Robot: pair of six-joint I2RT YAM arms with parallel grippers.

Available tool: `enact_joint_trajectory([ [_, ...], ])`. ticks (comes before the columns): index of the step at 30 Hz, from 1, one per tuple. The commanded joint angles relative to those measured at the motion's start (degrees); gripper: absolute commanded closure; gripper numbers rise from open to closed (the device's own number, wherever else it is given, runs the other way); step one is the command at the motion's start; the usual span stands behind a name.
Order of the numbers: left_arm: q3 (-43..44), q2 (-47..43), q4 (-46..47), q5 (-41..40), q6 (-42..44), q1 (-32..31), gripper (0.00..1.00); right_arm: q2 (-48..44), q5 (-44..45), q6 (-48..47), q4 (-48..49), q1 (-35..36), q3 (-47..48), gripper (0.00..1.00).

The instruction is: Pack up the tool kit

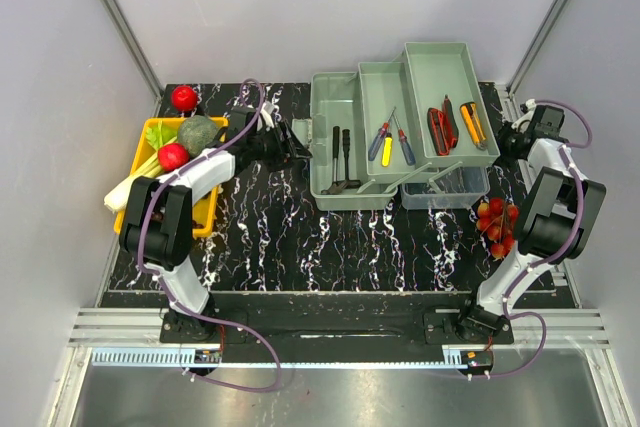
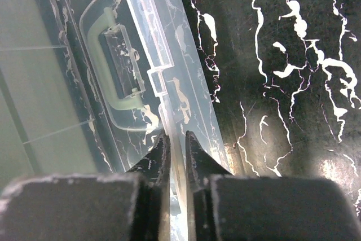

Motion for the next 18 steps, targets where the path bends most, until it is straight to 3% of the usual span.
enact_joint_trajectory([
  [1, -0.52, -0.47, 2.79, 1.35, 0.33, 0.21, 0.34, -1.56, 0.68, 2.21, 2.16, 0.22, -0.56, 0.96],
  [8, -3.41, -5.47, -2.48, -11.37, -1.33, 0.30, 0.38, -5.16, 2.69, 2.13, 0.76, 0.22, 1.36, 1.00],
  [14, -4.21, -6.71, -4.76, -17.01, -2.30, 0.21, 0.38, -7.63, 6.30, 0.63, -2.23, 0.84, 4.62, 1.00],
  [18, -4.21, -4.35, -4.68, -16.23, -3.01, -0.22, 0.38, -8.94, 10.42, -0.77, -4.25, 2.24, 6.64, 1.00],
])
